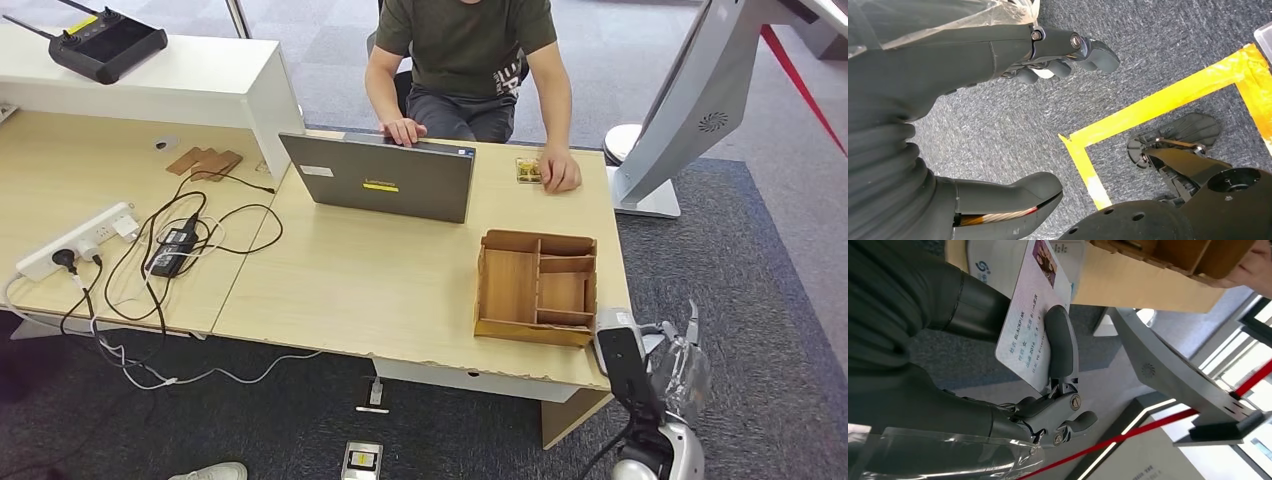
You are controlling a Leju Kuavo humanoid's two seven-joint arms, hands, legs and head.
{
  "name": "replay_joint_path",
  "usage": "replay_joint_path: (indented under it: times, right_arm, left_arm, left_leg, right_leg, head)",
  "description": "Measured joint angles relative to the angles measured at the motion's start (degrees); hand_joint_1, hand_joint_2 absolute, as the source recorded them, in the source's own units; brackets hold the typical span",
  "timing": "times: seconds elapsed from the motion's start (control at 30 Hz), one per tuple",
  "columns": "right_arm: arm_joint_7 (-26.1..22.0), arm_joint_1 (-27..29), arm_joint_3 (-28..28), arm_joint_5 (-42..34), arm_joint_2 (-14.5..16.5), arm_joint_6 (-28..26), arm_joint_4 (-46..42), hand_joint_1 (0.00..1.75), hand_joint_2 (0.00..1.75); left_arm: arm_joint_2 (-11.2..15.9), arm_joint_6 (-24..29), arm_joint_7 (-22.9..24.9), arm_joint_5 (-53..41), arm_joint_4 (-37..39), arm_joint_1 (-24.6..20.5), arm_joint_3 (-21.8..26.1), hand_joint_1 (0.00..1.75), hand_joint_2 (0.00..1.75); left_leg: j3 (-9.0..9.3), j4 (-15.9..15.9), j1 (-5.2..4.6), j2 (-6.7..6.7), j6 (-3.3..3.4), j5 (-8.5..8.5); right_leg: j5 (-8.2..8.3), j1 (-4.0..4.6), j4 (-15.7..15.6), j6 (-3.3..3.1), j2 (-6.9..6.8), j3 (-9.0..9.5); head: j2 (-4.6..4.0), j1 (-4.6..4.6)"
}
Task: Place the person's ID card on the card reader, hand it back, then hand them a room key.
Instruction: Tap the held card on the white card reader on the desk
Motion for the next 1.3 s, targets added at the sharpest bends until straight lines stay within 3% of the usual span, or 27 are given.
replay_joint_path:
  times: [0.13, 0.43, 0.77, 0.9, 1.3]
  right_arm:
    - [3.28, -0.16, 1.34, -2.85, -0.04, 0.01, 2.63, 1.75, 1.75]
    - [4.63, -0.61, 4.28, -8.42, -0.63, 0.01, 7.74, 1.75, 1.75]
    - [2.67, -0.73, 5.98, -6.0, -0.79, 0.0, 9.33, 1.75, 1.75]
    - [-0.25, -0.3, 5.93, -6.12, -0.67, 0.0, 7.91, 1.75, 1.75]
    - [-3.49, 1.97, 5.33, 4.37, 0.27, 0.0, -5.9, 1.75, 1.75]
  left_arm:
    - [-0.04, 0.07, 0.14, 0.34, 0.0, 0.03, -0.02, 0.0, 1.75]
    - [-0.11, 0.29, 0.38, 0.69, -0.01, 0.07, -0.04, 0.0, 1.75]
    - [-0.28, 0.99, 0.29, 2.17, -0.06, 0.74, -0.04, 0.0, 1.75]
    - [-0.35, 1.19, 0.23, 2.97, -0.14, 0.91, -0.08, 0.0, 1.75]
    - [-0.44, 1.81, 0.01, 4.85, -0.34, 0.96, -1.36, 0.0, 1.75]
  left_leg:
    - [0.0, 0.0, 0.0, 0.0, 0.0, 0.0]
    - [0.0, 0.0, 0.0, 0.0, 0.0, 0.0]
    - [0.01, 0.0, 0.0, 0.02, 0.0, 0.0]
    - [0.01, 0.0, 0.0, 0.02, 0.0, 0.0]
    - [0.02, 0.0, 0.0, 0.03, 0.0, 0.0]
  right_leg:
    - [0.0, 0.0, 0.0, 0.0, 0.0, 0.0]
    - [0.0, 0.0, 0.0, 0.0, 0.0, 0.0]
    - [0.0, 0.0, 0.0, 0.0, 0.0, 0.0]
    - [0.0, 0.0, 0.0, 0.0, 0.0, 0.0]
    - [0.0, 0.0, 0.01, 0.0, 0.0, 0.01]
  head:
    - [0.0, -0.01]
    - [0.0, -0.01]
    - [0.0, 0.0]
    - [0.0, 0.0]
    - [0.0, 0.0]
